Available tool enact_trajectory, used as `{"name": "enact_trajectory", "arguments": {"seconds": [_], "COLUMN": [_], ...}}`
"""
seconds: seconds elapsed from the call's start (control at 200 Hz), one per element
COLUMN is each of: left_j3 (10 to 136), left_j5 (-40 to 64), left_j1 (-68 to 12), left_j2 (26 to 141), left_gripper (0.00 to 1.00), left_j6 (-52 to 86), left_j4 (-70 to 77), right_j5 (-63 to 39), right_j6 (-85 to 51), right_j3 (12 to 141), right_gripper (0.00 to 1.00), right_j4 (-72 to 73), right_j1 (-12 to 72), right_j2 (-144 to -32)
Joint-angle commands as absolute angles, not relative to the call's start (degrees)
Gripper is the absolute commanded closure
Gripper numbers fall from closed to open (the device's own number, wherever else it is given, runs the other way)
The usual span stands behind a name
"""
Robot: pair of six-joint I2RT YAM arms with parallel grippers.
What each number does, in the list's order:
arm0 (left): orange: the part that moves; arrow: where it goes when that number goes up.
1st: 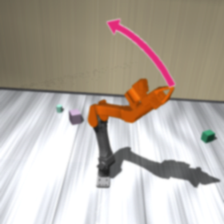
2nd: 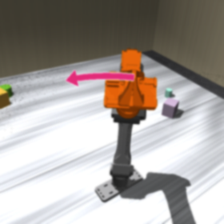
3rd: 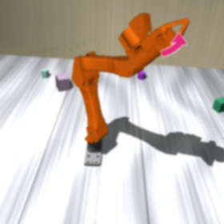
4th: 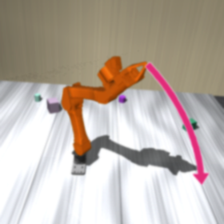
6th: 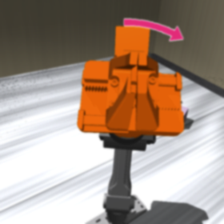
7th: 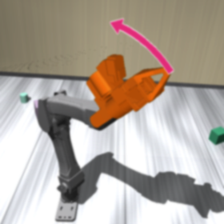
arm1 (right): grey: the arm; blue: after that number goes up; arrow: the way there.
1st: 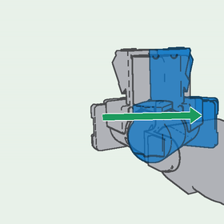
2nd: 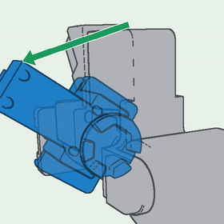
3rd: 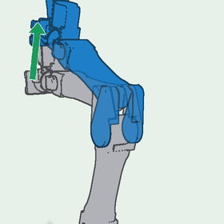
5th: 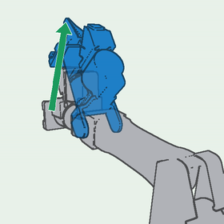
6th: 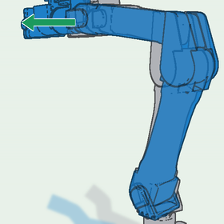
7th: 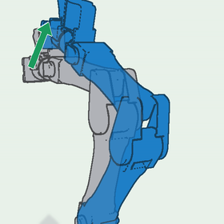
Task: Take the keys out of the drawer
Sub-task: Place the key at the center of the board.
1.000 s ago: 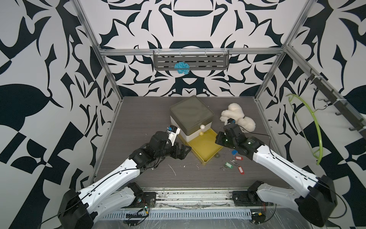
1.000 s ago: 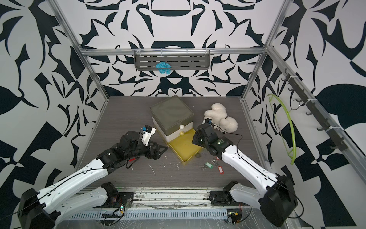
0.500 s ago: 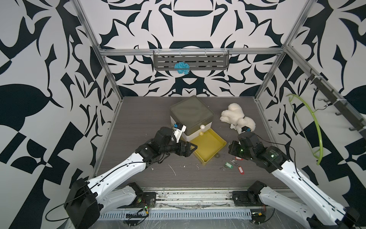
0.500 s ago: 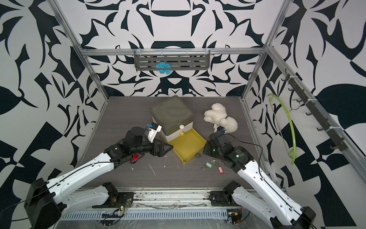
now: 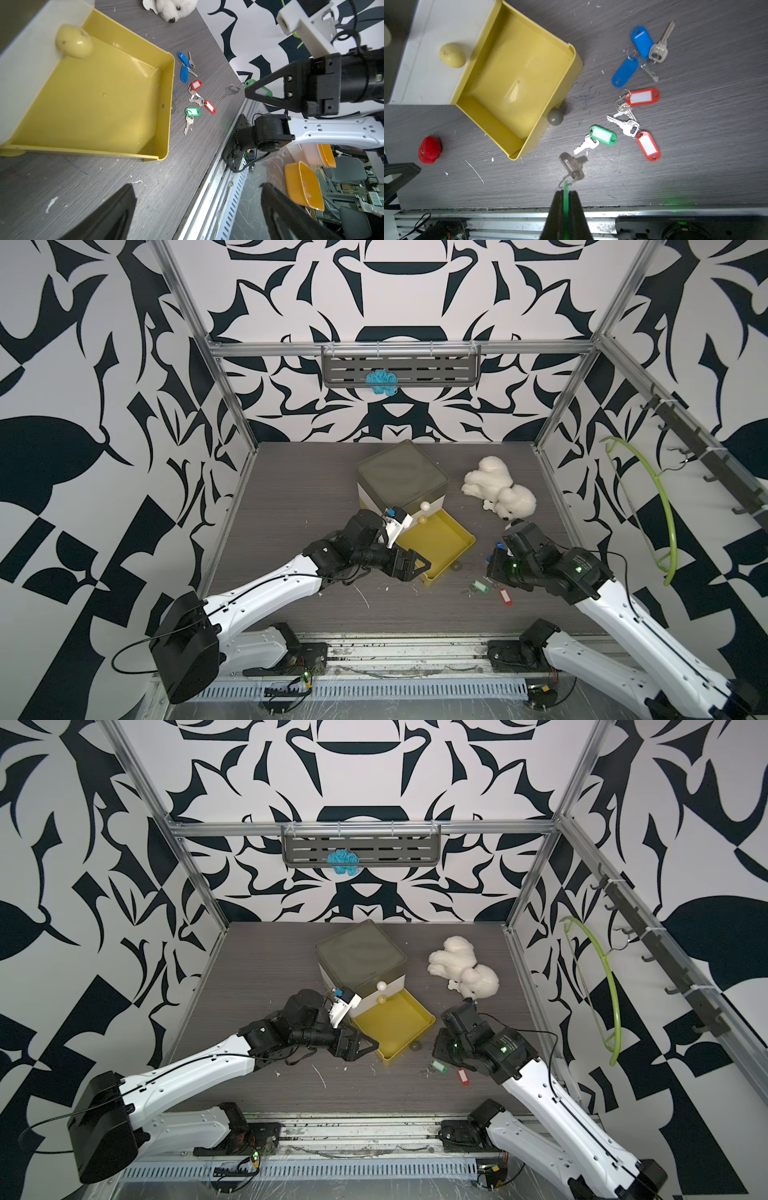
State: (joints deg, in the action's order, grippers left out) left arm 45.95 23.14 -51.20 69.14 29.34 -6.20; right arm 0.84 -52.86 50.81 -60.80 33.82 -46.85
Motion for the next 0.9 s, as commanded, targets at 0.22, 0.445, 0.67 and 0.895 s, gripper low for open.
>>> {"name": "enact_trajectory", "arguments": {"seconds": [0.22, 0.445, 0.67, 0.895], "left_j3": [48.3, 48.1, 47.7, 47.1], "left_j5": [22.7, 22.0, 21.2, 20.9], "left_j1": [-53.5, -54.3, -54.3, -54.4], "left_j2": [71.2, 71.3, 70.5, 69.8], "left_gripper": [0.01, 0.01, 0.01, 0.01], "left_j6": [28.3, 28.2, 27.9, 27.8], "left_j4": [-6.7, -7.1, -7.8, -8.1], "right_j5": [-5.6, -7.6, -7.6, -6.9], "right_j6": [-57.7, -58.9, -58.9, -59.4], "right_j3": [45.8, 42.5, 40.1, 38.3], "right_gripper": [1.00, 1.00, 1.00, 1.00], "right_j4": [-65.2, -65.6, -66.3, -65.1], "right_j1": [33.8, 33.8, 33.8, 33.8], "right_j2": [-45.9, -47.0, -49.1, -51.8]}}
